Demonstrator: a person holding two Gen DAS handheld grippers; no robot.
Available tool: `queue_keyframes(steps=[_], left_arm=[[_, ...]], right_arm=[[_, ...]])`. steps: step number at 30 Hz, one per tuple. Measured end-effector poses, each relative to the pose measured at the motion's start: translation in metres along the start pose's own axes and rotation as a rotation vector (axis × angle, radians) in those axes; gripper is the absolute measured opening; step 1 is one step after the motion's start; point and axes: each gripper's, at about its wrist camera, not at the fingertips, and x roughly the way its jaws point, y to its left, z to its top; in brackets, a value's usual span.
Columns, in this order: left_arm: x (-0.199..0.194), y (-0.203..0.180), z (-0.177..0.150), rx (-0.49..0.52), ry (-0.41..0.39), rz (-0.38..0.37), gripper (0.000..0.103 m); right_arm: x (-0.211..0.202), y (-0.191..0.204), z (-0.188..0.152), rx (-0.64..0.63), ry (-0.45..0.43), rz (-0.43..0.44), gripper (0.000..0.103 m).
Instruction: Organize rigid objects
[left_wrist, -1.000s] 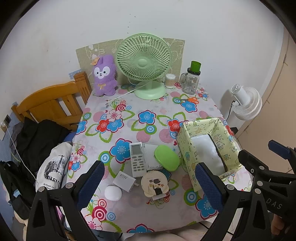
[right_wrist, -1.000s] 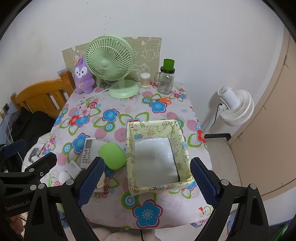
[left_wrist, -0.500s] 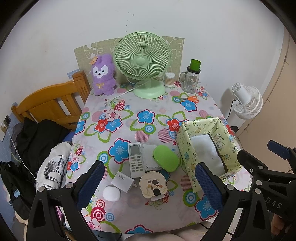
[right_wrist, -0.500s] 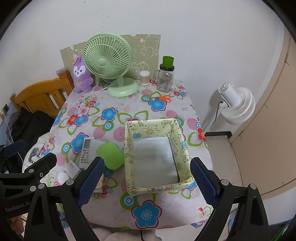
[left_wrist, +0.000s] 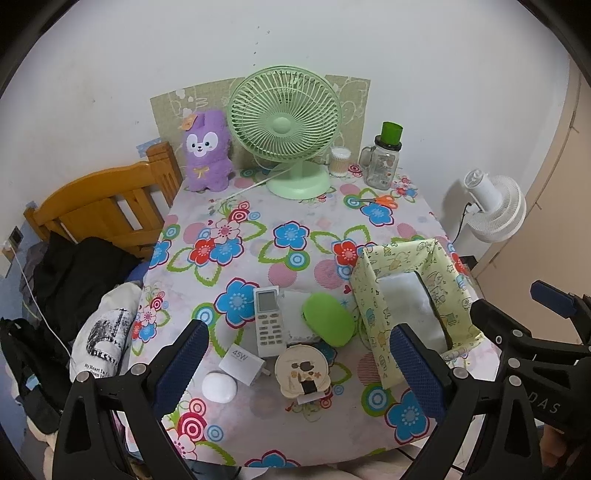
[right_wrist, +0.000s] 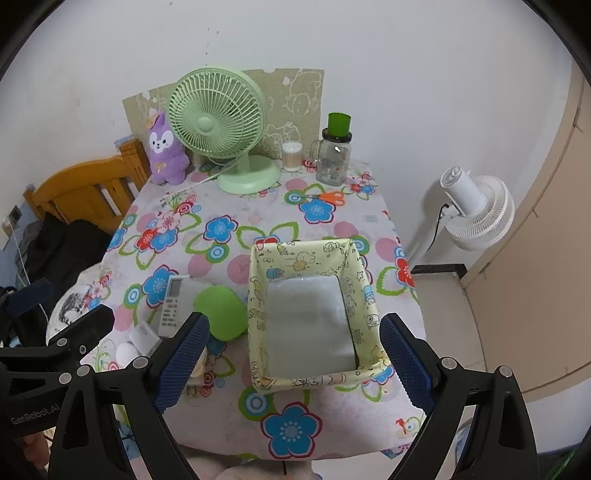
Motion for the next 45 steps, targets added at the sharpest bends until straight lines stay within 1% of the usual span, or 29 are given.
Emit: queue_keyframes(steps=[8,14,18,21,25,29,32,35,38,43,45], left_arm=[[0.006,-0.002,-0.006,-0.029,0.023,0.009,0.1],[0.004,0.0,-0.008,-0.013,0.003,0.038,0.1],[0.01,0.016,-0.008,-0.021,0.007,0.029,0.1],[0.02,0.033,-0.01,-0.016,0.027,0.022,0.1],[0.034,0.058,-0.008,-0.015,0.053,-0.02,0.1],[0.052,0.078,-0.009,0.003,0.091,-0.045,0.1],[0.067,0.093,-0.012,0.017,0.131,-0.059,0.1],[0.079,0.103,-0.015,0.041,0.152,-0.082,0.1],[0.089,0.106,-0.017,0.088,0.158,-0.117,0.1],[0.106,0.105,-0.025,0.223,0.166,-0.144,0.1],[0.113,0.105,-0.027,0.25,0.185,-0.167,0.1]], right_arm=[[0.008,-0.001,0.001,-0.057,0.028,0.032,0.094],[0.011,0.003,0.005,-0.083,0.036,0.06,0.094],[0.017,0.014,0.009,-0.083,0.035,0.086,0.094],[0.026,0.025,0.01,-0.058,0.042,0.103,0.094],[0.036,0.047,0.013,-0.038,0.046,0.103,0.094],[0.046,0.068,0.013,-0.025,0.036,0.095,0.094],[0.055,0.082,0.009,-0.015,0.047,0.096,0.094],[0.068,0.095,0.004,-0.001,0.074,0.094,0.094],[0.076,0.105,-0.001,0.012,0.086,0.08,0.094],[0.089,0.117,-0.011,0.027,0.099,0.044,0.094],[0.095,0.12,-0.016,0.038,0.115,0.019,0.094]])
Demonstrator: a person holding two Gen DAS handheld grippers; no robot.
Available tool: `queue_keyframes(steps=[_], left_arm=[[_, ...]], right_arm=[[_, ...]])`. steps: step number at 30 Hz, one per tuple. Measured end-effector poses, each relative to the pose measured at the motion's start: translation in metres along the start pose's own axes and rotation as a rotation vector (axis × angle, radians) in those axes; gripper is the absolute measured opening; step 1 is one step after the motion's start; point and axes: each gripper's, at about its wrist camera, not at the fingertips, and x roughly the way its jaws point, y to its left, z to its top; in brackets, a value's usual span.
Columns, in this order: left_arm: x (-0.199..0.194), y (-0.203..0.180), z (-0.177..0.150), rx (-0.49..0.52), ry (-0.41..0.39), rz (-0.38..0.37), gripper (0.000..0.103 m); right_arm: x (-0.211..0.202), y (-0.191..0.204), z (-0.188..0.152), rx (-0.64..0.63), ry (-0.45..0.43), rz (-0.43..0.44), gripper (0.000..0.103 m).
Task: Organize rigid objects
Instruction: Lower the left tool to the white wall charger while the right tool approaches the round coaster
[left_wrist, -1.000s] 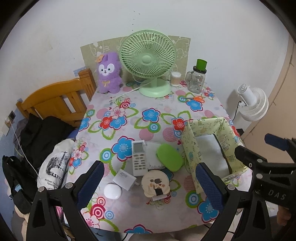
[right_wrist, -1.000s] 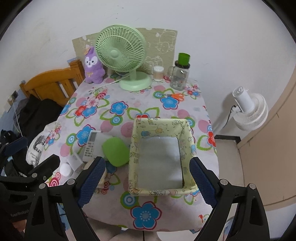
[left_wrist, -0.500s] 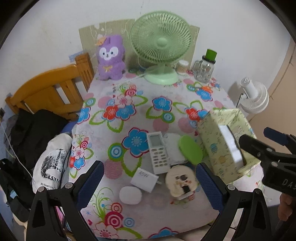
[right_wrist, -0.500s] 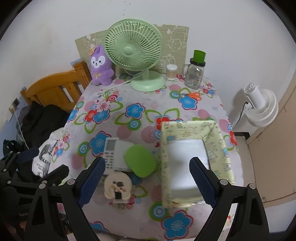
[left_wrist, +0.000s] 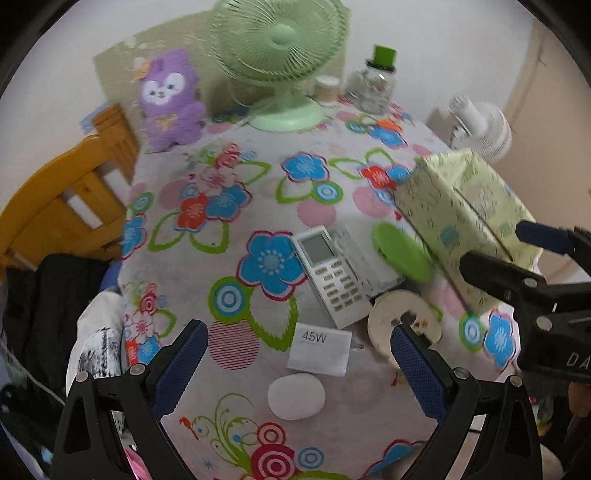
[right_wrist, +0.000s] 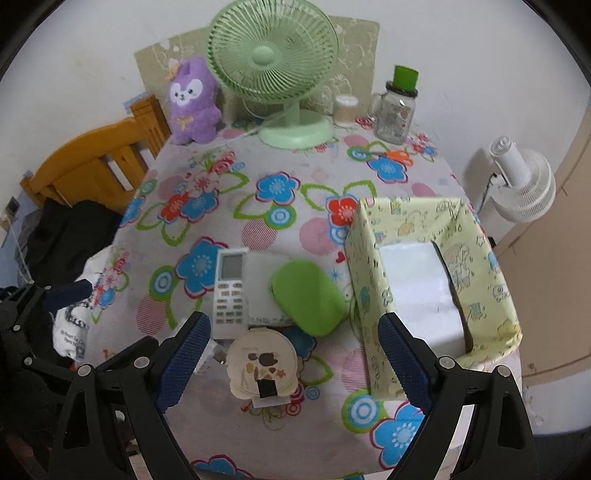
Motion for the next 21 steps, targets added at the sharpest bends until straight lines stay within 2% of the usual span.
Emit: queue_keyframes(steps=[6,15,21], left_arm=[[0.032,0.004,-0.006,0.057,0.067,-0.07,0.1],[0.075,0.001,-0.019,0.147,0.162,-0.11,0.1],[0.091,0.001,-0.024,0.145,0.189,-0.121,0.1]], right_arm=[[0.014,0.001,-0.014,0.073,0.019,-0.028,0.094],[0.039,0.014,-0.037,0.085,0.058,-0.064,0.094],[0.053,0.018,-0.047,0.084,0.093,-0.078,0.094]])
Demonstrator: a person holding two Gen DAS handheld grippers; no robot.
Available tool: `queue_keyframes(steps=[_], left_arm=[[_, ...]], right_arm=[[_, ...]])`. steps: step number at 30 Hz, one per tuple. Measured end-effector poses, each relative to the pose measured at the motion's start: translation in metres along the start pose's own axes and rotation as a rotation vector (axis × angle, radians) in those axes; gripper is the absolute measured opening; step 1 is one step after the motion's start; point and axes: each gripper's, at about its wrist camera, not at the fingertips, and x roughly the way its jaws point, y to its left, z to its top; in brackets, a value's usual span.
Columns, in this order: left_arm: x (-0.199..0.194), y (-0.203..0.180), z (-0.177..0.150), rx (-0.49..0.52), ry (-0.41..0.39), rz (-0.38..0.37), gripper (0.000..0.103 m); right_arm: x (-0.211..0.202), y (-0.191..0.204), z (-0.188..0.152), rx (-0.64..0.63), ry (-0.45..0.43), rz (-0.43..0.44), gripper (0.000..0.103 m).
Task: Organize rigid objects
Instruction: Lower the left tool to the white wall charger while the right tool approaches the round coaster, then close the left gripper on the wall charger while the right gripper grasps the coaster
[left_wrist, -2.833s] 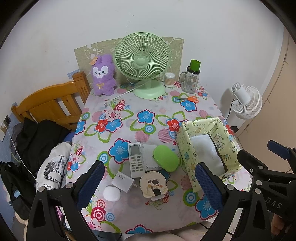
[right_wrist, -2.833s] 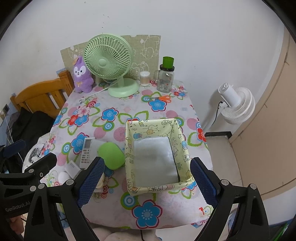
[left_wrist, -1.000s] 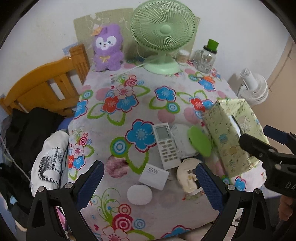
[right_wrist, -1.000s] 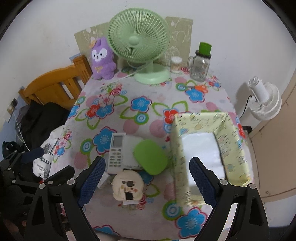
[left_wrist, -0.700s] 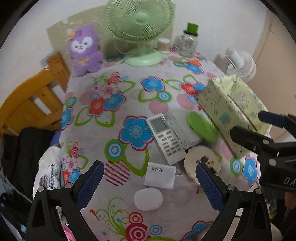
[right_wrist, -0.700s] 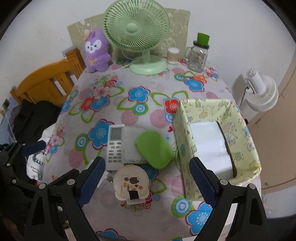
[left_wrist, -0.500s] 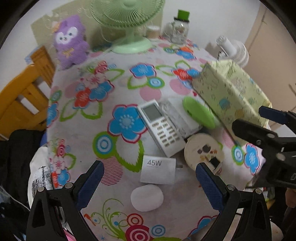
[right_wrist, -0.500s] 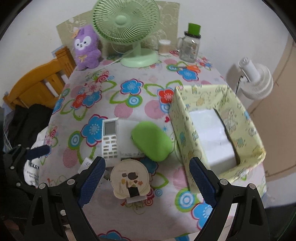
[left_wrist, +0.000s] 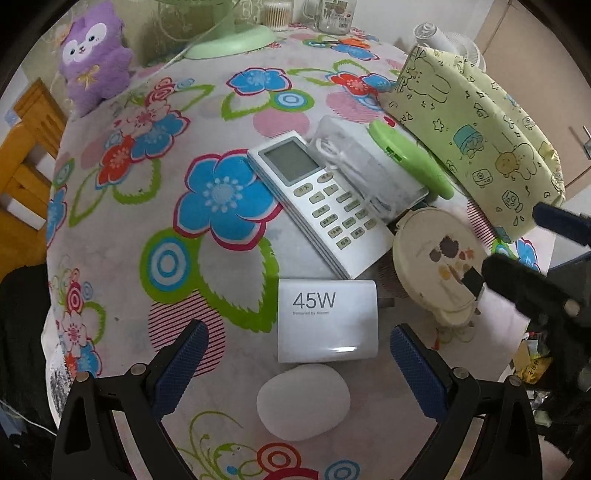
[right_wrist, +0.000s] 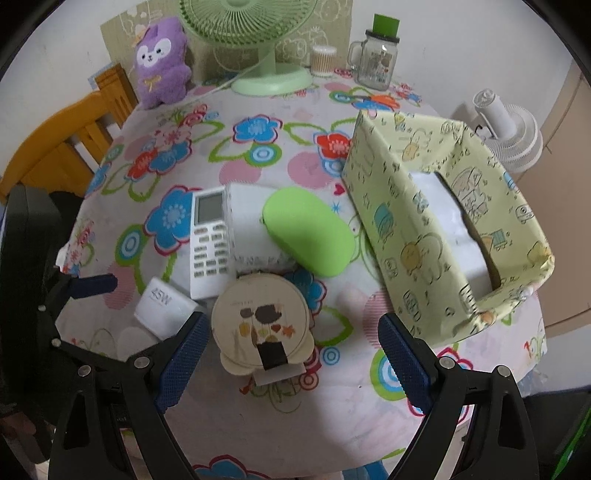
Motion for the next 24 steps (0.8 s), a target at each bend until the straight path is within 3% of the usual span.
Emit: queue_keyframes(steps=[7,13,16,18,24], left_arm=[[0.018,-0.001,0.001,-0.002,0.041,-0.007,0.094],[0.024,-0.007,0.004,0.027,0.033,0.043,0.089],[0.025,-0.016,0.007,0.056,0.025,0.065,0.077],[0.023,-0.022,0.007,0.072,0.022,0.055,0.058],[0.021,-0.021,0.007,0.056,0.047,0.063,0.057]], right_arm=[[0.016,0.005,-0.005,-0.012,0.028,-0.002,0.094],[0.027,0.005,-0.004,-0.012,0.053,0.001,0.094],[0.031,0.005,-0.003,-0.019,0.061,-0.001,0.094],[0.033,0.005,-0.002,-0.025,0.068,0.001,0.094],[0.039,0.011,0.002,-0.059,0.076,0.013,0.094]])
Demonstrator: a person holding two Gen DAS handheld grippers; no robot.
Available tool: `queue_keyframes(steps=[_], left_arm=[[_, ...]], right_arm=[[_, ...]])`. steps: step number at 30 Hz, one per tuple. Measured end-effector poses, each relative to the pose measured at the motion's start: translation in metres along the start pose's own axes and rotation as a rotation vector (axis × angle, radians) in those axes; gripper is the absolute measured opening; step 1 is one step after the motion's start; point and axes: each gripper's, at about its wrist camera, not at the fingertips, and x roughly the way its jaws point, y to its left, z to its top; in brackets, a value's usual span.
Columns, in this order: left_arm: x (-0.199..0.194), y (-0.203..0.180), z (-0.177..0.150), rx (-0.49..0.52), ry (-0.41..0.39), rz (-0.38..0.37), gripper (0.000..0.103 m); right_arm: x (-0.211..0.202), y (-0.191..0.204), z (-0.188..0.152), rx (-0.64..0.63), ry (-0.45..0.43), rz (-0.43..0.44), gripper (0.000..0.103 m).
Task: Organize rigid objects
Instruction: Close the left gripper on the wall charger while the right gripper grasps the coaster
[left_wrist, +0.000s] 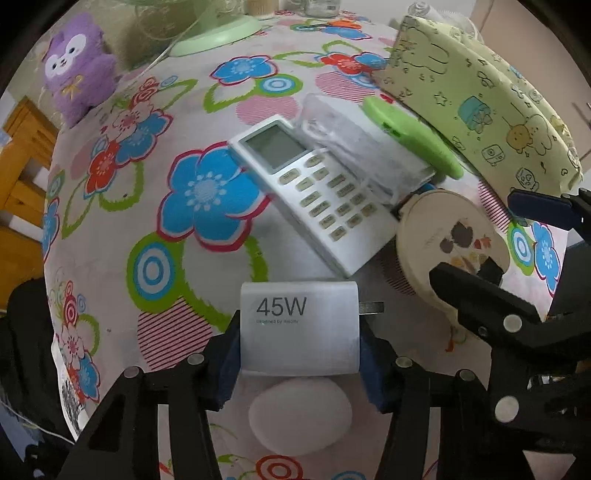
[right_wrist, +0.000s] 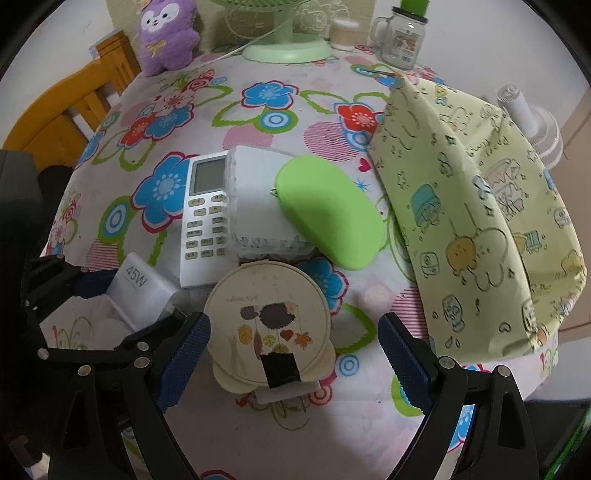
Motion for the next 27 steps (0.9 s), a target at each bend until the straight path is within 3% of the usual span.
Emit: queue_keyframes(steps=[8,14,15,17,27], left_arm=[[-0.007,0.029,-0.008,-0.042,0.013,0.002,0.057],[-0.003,0.042,-0.006,-0.06,0.016,0.005,0.057],[-0.002,0.044,-0.006,-0.061,0.017,0.002,0.057],[-0.001,0.046,-0.006,-0.058,0.017,0.002,0.057],[-0.013,0.042,-0.008,-0.059,0.002,-0.036,0.057]], right_arm=[[0.012,0.008,0.008,-0.01,0.019,0.03,0.094],[0.024,0.009,0.006,-0.032,0.047,0.007,0.094],[0.025,0.01,0.005,-0.041,0.049,0.001,0.092],[0.025,0.014,0.004,-0.066,0.049,0.003,0.078],[0.014,0.014,0.004,-0.076,0.039,-0.015,0.077]])
